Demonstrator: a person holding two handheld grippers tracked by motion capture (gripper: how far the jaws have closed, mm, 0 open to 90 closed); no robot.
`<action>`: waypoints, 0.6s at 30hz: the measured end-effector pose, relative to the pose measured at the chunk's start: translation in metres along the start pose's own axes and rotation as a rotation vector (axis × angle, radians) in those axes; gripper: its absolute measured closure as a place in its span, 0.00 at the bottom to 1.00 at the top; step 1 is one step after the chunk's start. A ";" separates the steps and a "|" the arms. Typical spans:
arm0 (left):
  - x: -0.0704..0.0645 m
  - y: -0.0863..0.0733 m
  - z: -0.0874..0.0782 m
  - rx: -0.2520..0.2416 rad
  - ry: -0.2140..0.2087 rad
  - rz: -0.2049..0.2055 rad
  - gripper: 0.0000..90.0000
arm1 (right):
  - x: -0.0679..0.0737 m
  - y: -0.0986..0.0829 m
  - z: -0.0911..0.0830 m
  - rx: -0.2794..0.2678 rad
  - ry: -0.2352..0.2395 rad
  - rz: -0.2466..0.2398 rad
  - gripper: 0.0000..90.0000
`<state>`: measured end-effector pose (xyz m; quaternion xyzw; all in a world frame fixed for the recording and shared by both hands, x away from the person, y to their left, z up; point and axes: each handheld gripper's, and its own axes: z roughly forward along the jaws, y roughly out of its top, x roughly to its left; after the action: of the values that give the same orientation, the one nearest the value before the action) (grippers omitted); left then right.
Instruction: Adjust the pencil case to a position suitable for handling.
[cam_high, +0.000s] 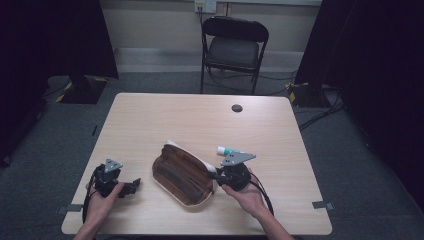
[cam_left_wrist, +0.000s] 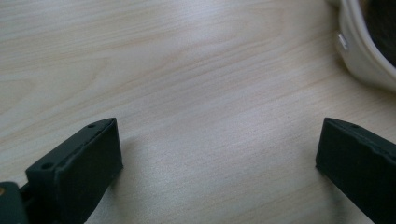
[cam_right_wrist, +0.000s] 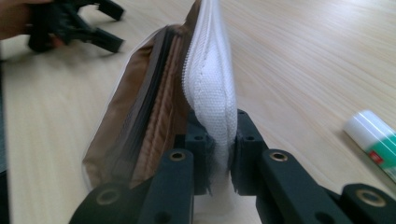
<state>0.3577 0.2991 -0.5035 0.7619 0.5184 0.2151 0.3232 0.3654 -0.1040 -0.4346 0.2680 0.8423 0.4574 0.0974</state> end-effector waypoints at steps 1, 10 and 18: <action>0.000 0.000 0.000 0.000 0.000 0.000 0.00 | 0.001 0.001 -0.001 -0.007 0.013 -0.011 0.89; 0.000 0.000 0.000 0.000 0.000 0.000 0.00 | -0.012 -0.004 0.002 0.005 -0.023 -0.027 0.82; 0.000 0.000 0.000 0.000 -0.001 0.001 0.00 | -0.017 -0.012 -0.002 0.025 -0.090 0.013 0.64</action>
<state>0.3577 0.2992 -0.5035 0.7624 0.5178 0.2150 0.3230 0.3741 -0.1198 -0.4451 0.2949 0.8411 0.4348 0.1291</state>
